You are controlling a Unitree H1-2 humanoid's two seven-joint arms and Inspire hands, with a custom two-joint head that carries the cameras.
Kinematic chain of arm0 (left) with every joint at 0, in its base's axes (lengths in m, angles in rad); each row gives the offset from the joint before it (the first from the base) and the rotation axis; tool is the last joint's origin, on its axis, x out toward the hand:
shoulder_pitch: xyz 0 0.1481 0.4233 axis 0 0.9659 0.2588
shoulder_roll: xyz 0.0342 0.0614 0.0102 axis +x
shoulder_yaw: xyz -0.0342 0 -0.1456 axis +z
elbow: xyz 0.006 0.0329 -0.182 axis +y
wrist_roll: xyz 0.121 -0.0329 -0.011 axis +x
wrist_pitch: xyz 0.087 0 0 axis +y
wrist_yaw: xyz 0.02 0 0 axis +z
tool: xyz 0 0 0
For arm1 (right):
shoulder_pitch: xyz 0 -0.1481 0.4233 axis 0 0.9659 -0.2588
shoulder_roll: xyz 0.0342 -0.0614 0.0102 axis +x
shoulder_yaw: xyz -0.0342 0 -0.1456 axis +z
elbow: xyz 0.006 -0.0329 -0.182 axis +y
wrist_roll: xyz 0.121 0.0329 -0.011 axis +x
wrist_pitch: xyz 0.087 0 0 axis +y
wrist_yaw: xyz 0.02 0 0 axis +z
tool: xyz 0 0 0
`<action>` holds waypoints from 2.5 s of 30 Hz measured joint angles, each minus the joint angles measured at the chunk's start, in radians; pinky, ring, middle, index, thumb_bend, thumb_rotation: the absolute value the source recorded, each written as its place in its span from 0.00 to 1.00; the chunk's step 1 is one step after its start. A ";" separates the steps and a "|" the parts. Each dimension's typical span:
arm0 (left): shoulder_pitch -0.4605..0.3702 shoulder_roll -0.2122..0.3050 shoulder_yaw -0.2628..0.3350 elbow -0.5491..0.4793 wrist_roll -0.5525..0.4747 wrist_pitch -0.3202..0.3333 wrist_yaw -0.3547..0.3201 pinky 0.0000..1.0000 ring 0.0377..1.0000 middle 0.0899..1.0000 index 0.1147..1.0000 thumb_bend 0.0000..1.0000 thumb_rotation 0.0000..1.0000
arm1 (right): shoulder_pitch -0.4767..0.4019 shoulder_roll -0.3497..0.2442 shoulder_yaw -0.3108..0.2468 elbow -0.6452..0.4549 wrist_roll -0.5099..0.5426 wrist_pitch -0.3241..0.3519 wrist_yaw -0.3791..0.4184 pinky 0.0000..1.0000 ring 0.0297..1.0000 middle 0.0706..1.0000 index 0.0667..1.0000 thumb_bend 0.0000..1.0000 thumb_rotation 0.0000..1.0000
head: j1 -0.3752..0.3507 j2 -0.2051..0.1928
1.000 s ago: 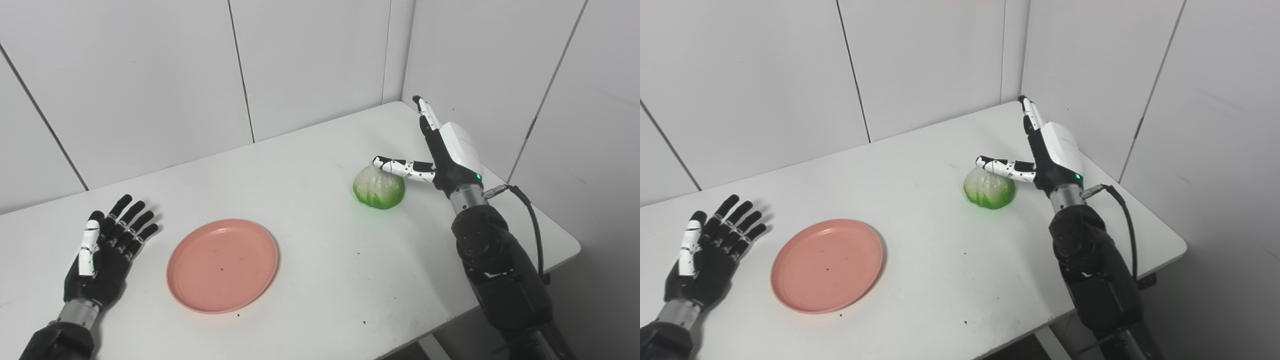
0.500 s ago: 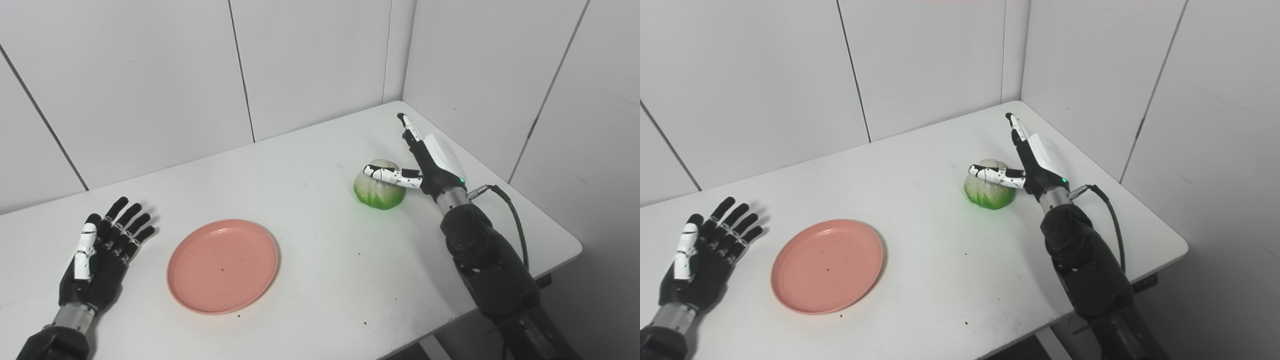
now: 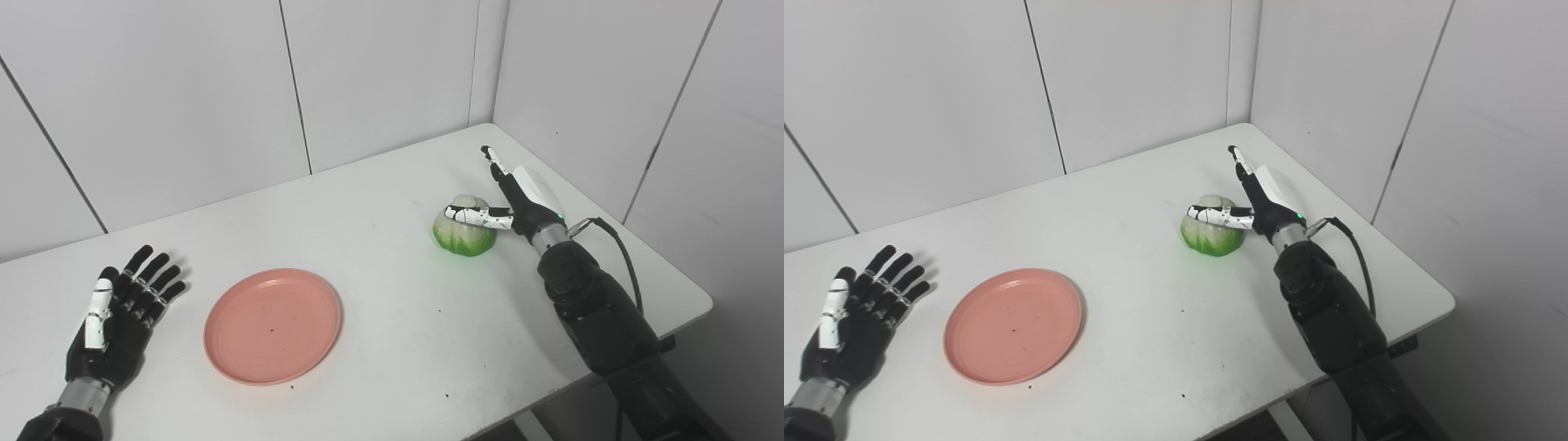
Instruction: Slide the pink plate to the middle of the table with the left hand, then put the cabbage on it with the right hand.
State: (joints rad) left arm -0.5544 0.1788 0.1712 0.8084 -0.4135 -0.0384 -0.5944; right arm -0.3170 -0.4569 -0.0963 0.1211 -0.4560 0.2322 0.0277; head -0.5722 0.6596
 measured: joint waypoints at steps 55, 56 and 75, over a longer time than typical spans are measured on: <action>0.055 0.011 -0.008 -0.098 0.000 0.039 0.007 0.84 0.87 0.89 0.88 0.47 0.93 | -0.075 -0.061 0.120 0.100 0.066 0.049 0.097 0.51 0.52 0.54 0.50 0.62 0.12 | 0.031 0.026; 0.056 0.011 -0.009 -0.099 0.000 0.039 0.007 0.84 0.87 0.89 0.88 0.47 0.93 | -0.075 -0.061 0.127 0.096 0.063 0.049 0.097 0.47 0.48 0.50 0.46 0.56 0.10 | 0.032 0.028; 0.060 0.009 -0.016 -0.111 0.000 0.042 0.012 0.86 0.88 0.90 0.89 0.48 0.92 | -0.055 -0.044 0.144 0.031 0.053 0.051 0.080 0.40 0.43 0.43 0.46 0.53 0.00 | 0.064 0.023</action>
State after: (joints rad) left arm -0.4946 0.1875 0.1553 0.6979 -0.4136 0.0036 -0.5821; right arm -0.3722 -0.5010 0.0480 0.1520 -0.4030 0.2835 0.1074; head -0.5078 0.6826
